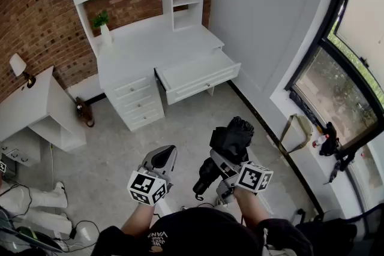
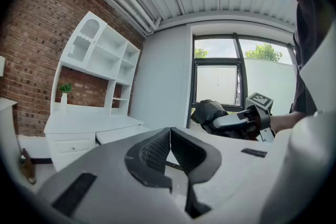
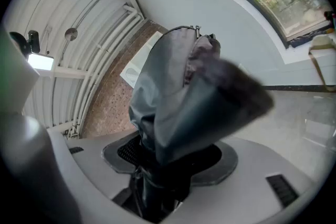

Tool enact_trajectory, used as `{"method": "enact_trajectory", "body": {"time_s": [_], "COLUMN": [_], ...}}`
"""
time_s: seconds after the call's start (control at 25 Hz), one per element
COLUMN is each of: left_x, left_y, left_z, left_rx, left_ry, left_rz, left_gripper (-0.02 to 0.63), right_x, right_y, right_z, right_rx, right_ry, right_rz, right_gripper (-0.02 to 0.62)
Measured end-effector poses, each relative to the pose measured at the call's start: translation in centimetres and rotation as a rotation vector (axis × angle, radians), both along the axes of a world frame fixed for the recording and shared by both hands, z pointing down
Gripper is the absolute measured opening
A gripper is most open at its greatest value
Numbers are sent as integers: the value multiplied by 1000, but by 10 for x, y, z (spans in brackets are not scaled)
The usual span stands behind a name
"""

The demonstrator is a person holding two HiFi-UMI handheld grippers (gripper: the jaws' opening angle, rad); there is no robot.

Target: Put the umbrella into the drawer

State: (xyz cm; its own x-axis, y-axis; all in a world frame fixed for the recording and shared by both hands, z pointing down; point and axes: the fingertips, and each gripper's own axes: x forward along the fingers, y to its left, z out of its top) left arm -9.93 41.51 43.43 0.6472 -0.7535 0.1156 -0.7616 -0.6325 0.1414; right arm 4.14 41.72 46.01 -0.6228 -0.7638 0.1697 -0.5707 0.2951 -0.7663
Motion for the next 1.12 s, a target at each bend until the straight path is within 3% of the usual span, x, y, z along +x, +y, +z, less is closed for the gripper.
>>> {"method": "enact_trajectory", "body": {"time_s": [0.6,0.88,1.12], "left_x": [-5,18,43], "left_y": [-4,-47,-104], "left_z": [9,24,25], "left_rx": [-32,-65,-65], "left_ry": [-6,5,1], "left_rz": [74,92,56], "left_gripper": [8,8,8], "right_x": [-19,2,31], "right_y": [-7,-48,-105], "right_z": [9,20,29], "right_rx": [-36,-60,-73], "right_ry": [42,55,68], "right_rz": [33,50,26], "right_gripper": [256,256,256]}}
